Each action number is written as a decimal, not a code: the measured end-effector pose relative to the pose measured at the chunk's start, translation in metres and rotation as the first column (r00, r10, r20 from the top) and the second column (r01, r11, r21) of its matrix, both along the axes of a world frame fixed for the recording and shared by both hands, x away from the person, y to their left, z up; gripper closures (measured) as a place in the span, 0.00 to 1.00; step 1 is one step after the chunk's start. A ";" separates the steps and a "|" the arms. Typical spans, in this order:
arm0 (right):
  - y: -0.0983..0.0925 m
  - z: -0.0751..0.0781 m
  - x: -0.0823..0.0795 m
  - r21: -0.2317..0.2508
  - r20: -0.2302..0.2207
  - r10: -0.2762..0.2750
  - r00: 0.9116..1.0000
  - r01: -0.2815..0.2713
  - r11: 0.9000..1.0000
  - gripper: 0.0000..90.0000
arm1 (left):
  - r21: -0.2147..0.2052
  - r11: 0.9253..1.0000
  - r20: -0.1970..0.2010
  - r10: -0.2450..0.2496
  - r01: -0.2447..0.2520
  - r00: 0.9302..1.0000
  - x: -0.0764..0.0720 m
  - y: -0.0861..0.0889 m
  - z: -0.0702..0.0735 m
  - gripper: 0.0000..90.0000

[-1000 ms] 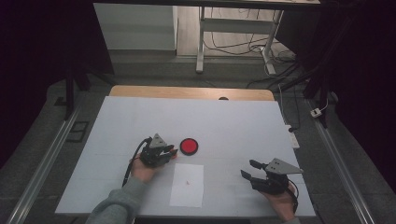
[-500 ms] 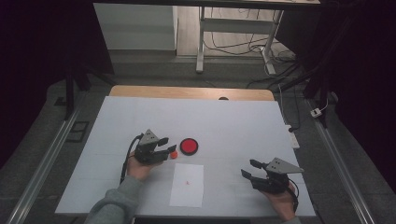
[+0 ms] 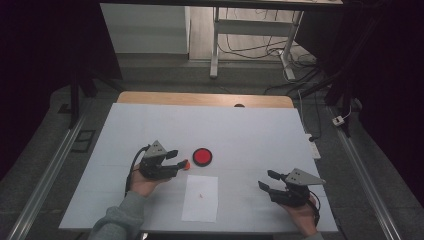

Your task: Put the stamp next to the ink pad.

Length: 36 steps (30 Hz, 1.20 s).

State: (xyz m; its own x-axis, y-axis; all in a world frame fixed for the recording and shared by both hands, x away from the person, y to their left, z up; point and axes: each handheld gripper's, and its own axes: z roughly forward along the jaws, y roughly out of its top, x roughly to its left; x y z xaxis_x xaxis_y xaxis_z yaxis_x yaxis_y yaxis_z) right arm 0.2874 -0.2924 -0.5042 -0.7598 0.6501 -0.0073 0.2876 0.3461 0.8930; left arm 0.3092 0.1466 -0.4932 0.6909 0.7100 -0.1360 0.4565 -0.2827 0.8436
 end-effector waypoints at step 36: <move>0.002 -0.007 0.000 -0.083 0.019 0.004 1.000 -0.002 0.997 0.46 | 0.072 0.997 -0.058 0.028 -0.024 0.998 -0.072 0.074 -0.022 0.44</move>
State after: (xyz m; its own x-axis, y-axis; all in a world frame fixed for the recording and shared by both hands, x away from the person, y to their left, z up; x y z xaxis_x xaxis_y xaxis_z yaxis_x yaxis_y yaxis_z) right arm 0.2874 -0.2905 -0.5112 -0.7610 0.6443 -0.0757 0.2695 0.4202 0.8665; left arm 0.2370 0.2203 -0.5149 0.6646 0.7368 -0.1238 0.5125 -0.3289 0.7932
